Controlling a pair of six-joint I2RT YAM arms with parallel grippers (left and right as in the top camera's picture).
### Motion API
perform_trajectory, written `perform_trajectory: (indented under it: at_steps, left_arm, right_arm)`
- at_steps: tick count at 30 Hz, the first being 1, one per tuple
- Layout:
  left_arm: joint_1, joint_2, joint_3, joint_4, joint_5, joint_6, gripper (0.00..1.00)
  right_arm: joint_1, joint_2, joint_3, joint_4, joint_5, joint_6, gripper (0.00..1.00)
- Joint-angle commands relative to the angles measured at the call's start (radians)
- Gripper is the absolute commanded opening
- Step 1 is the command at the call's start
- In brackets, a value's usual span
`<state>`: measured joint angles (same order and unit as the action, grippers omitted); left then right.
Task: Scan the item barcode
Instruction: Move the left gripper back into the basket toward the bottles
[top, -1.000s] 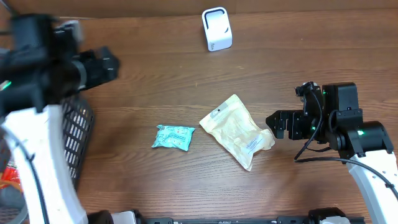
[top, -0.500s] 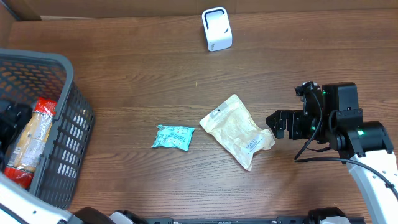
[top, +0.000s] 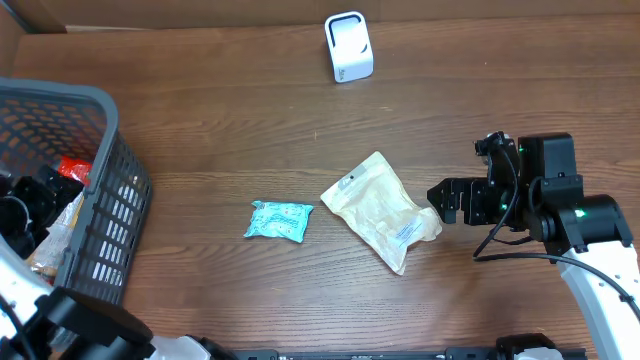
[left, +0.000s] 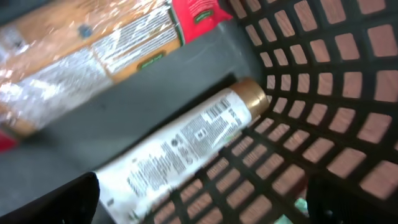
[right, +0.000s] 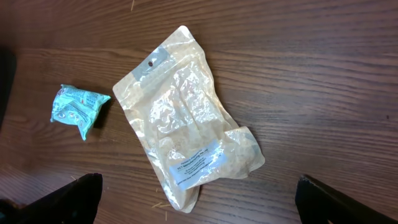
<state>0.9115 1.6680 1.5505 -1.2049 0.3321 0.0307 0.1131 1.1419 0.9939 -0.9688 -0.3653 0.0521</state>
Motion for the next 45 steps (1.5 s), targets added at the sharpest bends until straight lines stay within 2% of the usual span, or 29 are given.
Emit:
perform_trajectory:
  at_steps: [1, 5, 12, 23, 30, 35, 37, 41, 42, 45]
  left_arm:
    - [-0.040, 0.050, -0.002, 0.033, -0.003, 0.137, 0.97]
    - [-0.077, 0.109, -0.002, 0.043, 0.020, 0.267, 0.97]
    - [-0.122, 0.192, -0.010, 0.040, 0.005, 0.351, 0.95]
    - [-0.136, 0.257, -0.076, 0.103, -0.150, 0.316, 0.91]
    - [-0.143, 0.317, -0.077, 0.117, -0.147, 0.306, 0.90]
    - [-0.151, 0.351, -0.077, 0.107, -0.148, 0.305, 0.85]
    - [-0.152, 0.354, -0.077, 0.108, -0.164, 0.298, 0.78]
    - [-0.152, 0.354, -0.076, 0.117, -0.310, 0.178, 0.73]
    - [-0.152, 0.354, -0.076, 0.117, -0.351, 0.129, 0.65]
    - [-0.152, 0.353, -0.076, 0.114, -0.369, 0.091, 0.38]
  right_arm:
    - [0.005, 0.000, 0.021, 0.001, -0.014, 0.000, 1.00]
    - [0.005, 0.000, 0.021, 0.001, -0.014, 0.000, 1.00]
    - [0.005, 0.000, 0.021, 0.002, -0.013, 0.000, 1.00]
    - [0.005, 0.000, 0.021, 0.016, -0.010, 0.000, 1.00]
    - [0.005, 0.000, 0.021, 0.016, -0.010, 0.000, 1.00]
    - [0.005, 0.000, 0.021, 0.016, -0.010, 0.000, 1.00]
    - [0.005, 0.000, 0.021, 0.016, -0.010, 0.000, 1.00]
    - [0.005, 0.000, 0.021, 0.016, -0.010, 0.000, 1.00]
    - [0.005, 0.000, 0.021, 0.017, -0.010, 0.000, 1.00]
    - [0.005, 0.000, 0.021, 0.017, -0.010, 0.000, 1.00]
